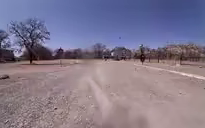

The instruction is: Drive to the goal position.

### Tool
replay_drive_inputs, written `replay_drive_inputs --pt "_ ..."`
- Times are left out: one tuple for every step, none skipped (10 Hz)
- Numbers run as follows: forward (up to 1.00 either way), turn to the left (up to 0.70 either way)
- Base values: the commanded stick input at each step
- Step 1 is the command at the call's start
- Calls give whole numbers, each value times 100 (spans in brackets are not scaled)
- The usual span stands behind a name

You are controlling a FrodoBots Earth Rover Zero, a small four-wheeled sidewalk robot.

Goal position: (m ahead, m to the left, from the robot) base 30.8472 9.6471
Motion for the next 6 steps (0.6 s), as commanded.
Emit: replay_drive_inputs --pt "100 0" --pt "100 0" --pt "100 0" --pt "100 0" --pt "100 0" --pt "100 0"
